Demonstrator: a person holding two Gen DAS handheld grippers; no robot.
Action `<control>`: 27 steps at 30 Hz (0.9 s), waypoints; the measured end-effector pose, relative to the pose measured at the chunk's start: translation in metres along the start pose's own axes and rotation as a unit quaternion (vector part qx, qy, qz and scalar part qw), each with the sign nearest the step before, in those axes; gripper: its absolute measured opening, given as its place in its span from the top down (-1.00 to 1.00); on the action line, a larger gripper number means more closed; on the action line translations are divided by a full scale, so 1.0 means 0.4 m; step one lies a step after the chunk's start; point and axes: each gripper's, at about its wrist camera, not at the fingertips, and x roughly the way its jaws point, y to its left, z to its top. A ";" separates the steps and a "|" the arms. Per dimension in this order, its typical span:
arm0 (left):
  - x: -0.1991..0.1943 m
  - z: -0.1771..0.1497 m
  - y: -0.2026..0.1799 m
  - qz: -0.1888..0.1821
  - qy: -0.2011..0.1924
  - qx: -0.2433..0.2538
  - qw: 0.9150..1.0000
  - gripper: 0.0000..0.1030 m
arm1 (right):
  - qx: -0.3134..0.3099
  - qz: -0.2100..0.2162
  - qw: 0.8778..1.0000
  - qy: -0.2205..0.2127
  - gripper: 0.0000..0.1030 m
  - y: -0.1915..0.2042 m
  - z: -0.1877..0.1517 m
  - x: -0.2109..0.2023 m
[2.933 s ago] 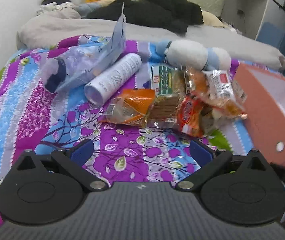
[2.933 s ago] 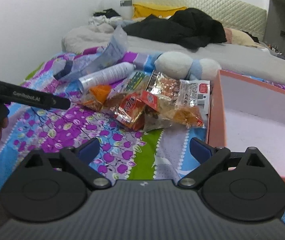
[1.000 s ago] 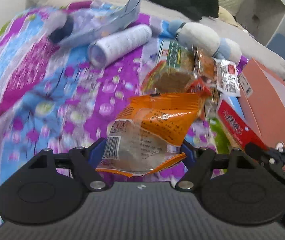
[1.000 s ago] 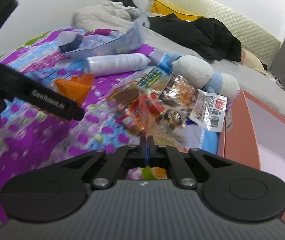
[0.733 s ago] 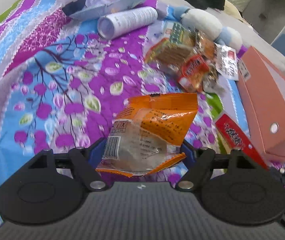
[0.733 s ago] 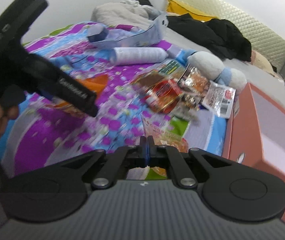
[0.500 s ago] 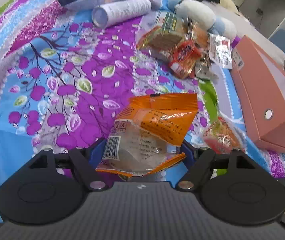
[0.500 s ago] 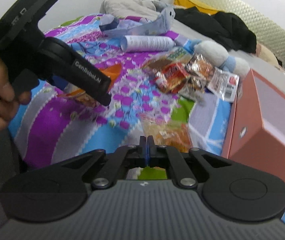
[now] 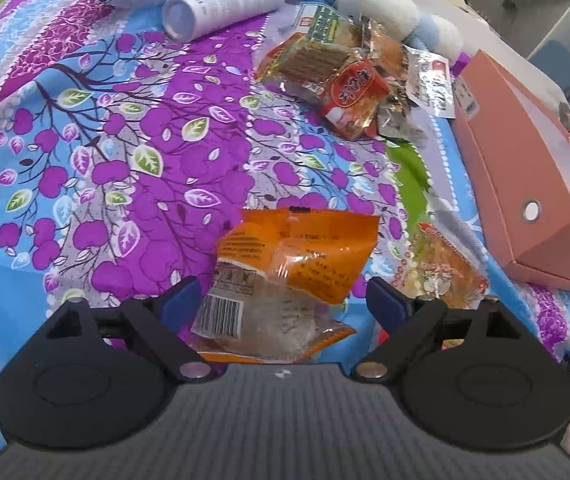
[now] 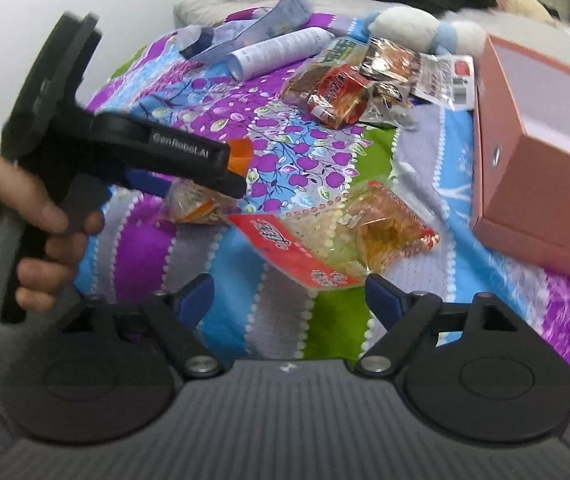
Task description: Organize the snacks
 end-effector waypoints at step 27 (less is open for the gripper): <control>-0.001 -0.009 0.029 0.004 -0.003 -0.034 0.999 -0.81 | 0.211 -0.133 0.968 -0.002 -0.67 -0.128 0.059 0.227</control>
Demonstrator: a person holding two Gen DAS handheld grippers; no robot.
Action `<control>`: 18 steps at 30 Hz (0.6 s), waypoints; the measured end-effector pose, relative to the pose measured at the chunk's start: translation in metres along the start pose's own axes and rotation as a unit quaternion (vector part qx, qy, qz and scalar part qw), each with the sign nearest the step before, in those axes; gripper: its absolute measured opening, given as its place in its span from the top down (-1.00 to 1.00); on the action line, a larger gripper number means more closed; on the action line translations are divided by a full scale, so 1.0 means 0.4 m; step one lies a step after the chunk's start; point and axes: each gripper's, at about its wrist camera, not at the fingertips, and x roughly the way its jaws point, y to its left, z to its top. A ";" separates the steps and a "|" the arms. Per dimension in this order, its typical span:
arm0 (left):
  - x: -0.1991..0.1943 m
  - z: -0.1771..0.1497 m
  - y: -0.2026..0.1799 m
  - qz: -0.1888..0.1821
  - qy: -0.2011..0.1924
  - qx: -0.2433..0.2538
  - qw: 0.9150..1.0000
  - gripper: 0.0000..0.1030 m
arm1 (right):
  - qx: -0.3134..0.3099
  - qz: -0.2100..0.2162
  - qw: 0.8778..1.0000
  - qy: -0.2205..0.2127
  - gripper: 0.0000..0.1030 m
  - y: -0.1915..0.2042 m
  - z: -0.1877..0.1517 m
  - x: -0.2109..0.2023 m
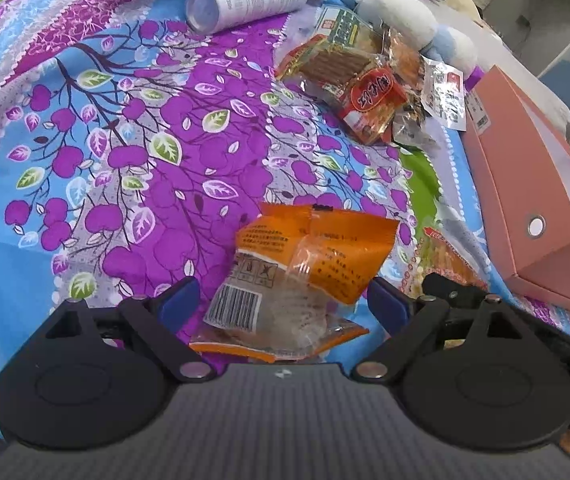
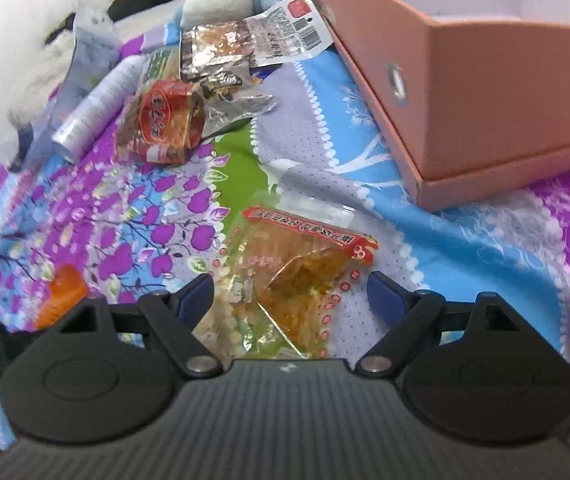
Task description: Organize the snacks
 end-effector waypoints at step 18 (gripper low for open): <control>0.014 -0.024 -0.021 0.022 -0.013 0.016 1.000 -0.79 | -0.099 0.029 0.995 0.006 0.13 -0.020 0.027 -0.030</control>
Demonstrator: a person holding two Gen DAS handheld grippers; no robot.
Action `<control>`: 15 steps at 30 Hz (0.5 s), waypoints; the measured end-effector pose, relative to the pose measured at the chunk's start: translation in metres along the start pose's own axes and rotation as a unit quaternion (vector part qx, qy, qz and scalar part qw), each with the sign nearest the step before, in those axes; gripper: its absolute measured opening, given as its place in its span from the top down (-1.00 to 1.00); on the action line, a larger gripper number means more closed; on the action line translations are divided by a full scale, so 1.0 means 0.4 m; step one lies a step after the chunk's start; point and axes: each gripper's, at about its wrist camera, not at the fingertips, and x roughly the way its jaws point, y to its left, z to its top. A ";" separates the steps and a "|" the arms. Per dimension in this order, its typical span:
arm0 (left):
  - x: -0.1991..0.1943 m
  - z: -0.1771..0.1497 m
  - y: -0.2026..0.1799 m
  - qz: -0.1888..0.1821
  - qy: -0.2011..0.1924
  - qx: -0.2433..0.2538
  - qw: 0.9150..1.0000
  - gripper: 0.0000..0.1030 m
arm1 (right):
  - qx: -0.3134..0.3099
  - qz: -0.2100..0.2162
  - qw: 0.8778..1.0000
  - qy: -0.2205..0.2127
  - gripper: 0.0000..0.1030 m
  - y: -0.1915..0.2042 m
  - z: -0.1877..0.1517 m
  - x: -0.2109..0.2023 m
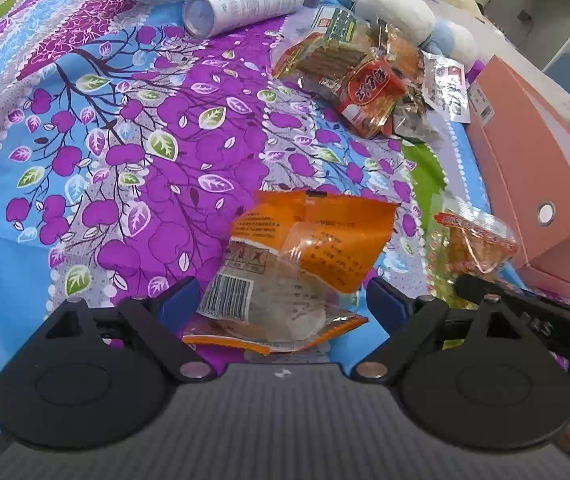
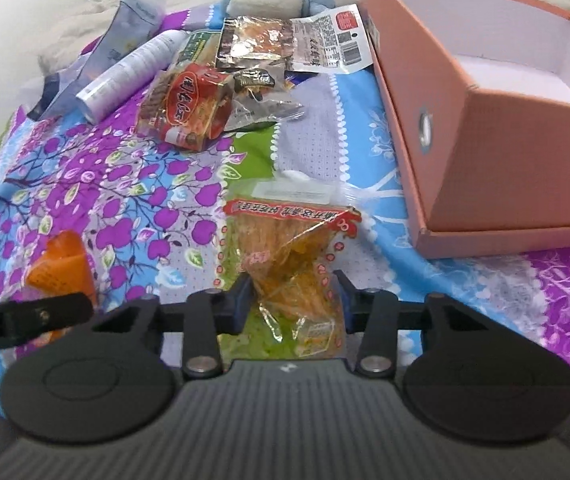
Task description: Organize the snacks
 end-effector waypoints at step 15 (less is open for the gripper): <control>0.007 0.002 -0.008 0.000 -0.022 -0.002 1.000 -0.53 | -0.013 0.010 1.000 0.004 0.13 -0.010 -0.018 -0.034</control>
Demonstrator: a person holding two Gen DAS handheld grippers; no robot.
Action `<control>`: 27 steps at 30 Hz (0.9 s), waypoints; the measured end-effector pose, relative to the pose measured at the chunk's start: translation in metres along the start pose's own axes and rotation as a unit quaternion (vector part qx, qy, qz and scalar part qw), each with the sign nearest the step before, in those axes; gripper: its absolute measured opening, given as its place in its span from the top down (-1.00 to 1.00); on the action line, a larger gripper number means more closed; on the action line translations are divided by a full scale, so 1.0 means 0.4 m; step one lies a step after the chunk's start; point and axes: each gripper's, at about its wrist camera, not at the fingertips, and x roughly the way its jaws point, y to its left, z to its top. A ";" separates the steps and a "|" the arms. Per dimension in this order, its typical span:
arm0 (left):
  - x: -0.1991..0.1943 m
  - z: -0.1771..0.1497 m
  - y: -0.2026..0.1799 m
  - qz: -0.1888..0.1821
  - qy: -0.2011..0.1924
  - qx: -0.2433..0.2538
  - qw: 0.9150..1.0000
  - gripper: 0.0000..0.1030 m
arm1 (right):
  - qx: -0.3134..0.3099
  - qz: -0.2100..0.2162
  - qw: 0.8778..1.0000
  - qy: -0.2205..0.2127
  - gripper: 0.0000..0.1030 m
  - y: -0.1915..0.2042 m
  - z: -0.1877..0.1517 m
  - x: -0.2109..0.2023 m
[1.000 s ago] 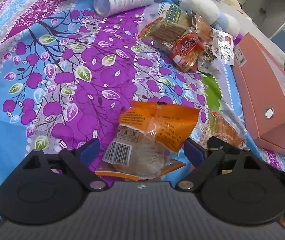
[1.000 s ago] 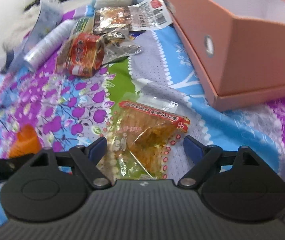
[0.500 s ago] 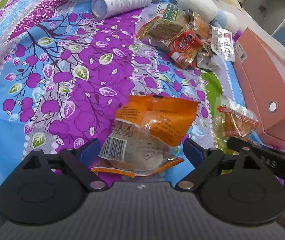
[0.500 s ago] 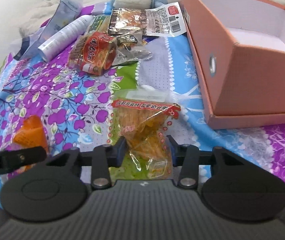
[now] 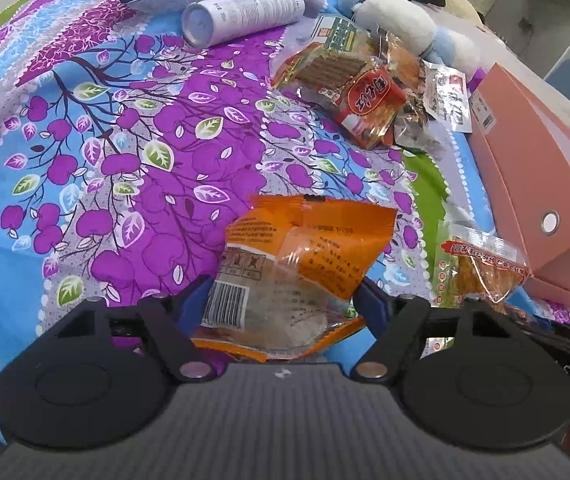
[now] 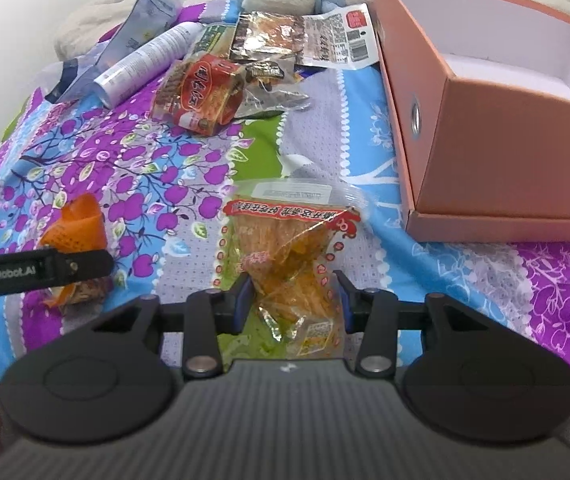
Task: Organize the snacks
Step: 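Carry both held packets over the pink box with both tools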
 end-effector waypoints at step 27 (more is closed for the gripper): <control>-0.271 0.082 -0.134 -0.026 -0.058 0.020 0.998 -0.51 | -0.021 0.042 0.996 -0.079 0.13 0.024 0.082 -0.259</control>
